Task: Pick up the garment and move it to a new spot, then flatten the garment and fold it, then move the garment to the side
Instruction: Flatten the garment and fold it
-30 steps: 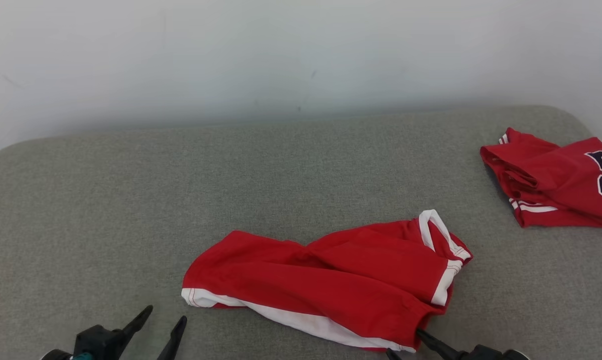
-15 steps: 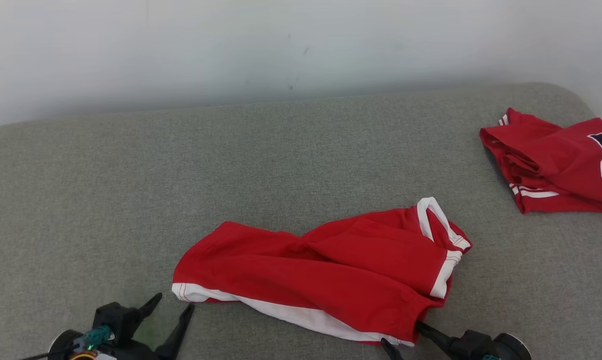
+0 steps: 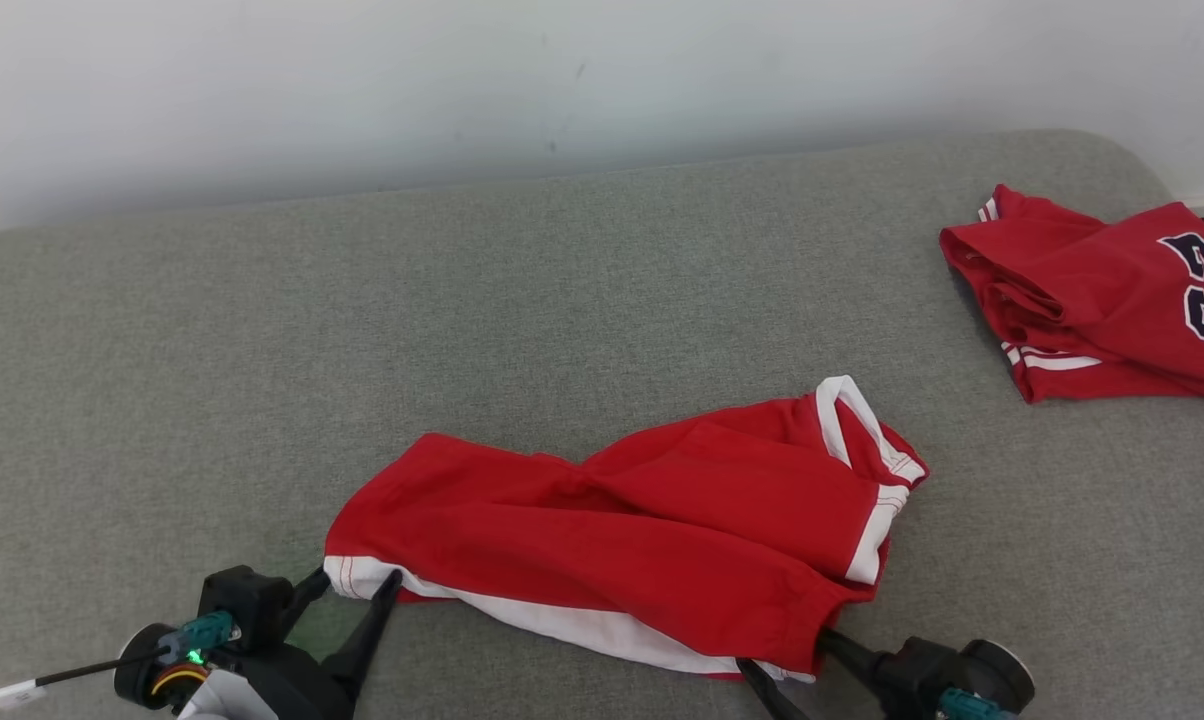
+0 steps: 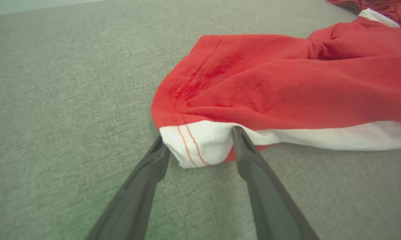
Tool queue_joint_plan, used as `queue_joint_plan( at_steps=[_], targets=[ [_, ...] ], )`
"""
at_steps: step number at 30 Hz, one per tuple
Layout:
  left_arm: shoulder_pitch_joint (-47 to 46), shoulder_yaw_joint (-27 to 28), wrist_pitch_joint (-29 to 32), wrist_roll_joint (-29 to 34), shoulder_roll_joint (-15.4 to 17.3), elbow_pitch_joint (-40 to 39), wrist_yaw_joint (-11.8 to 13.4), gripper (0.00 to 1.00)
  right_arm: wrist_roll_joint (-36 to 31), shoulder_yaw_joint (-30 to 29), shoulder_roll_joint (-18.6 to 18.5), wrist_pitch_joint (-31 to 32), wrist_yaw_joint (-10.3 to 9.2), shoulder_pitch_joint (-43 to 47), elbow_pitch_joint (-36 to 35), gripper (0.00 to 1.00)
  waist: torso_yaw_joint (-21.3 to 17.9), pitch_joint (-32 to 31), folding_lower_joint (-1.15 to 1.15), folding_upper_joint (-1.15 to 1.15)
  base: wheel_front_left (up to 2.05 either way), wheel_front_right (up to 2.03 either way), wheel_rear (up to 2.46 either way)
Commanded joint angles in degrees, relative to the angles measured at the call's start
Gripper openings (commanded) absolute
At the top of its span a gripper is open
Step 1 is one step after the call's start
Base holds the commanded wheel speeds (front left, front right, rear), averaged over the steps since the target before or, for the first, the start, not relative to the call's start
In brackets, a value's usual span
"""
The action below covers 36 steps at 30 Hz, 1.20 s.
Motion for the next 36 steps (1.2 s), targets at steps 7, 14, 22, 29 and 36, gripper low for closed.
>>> queue_joint_plan(
  at_steps=[7, 14, 22, 29, 36],
  targets=[
    [1.7, 1.4, -0.2, 1.6, 0.6, -3.6, 0.1, 0.00, 2.3, 2.8, 0.7, -0.3, -0.16, -1.3, 0.2, 0.00, 0.7, -1.0, -0.01, -0.01, 0.00, 0.00, 0.00],
    [2.9, 6.9, -0.2, 1.9, 2.4, -10.9, 0.1, 0.00, 5.0, 2.3, -1.9, -0.3, -0.16, -2.4, -6.0, 0.00, 0.8, -2.8, -0.01, -0.01, 0.00, 0.00, 0.00],
    [-7.7, 5.4, 0.8, -0.6, 5.9, -15.4, 0.1, 0.00, 10.1, 1.4, -4.2, -0.3, -0.16, -11.3, -11.2, 0.00, -0.3, -1.4, -0.01, -0.01, 0.00, 0.00, 0.00],
    [-30.3, 6.4, 7.5, -6.6, 5.9, -14.1, 0.1, 0.00, 18.4, 0.7, -5.4, 1.5, -0.16, -30.0, -12.0, 0.00, -0.5, 8.0, -0.01, -0.01, 0.00, 0.00, 0.00],
    [-55.9, 8.0, 11.8, -7.6, 2.7, -6.3, 0.1, 0.00, 27.9, -1.7, -5.3, 6.5, -0.16, -54.3, -7.0, 0.00, -0.3, 19.8, -0.01, -0.01, 0.00, 0.00, 0.00]
  ],
)
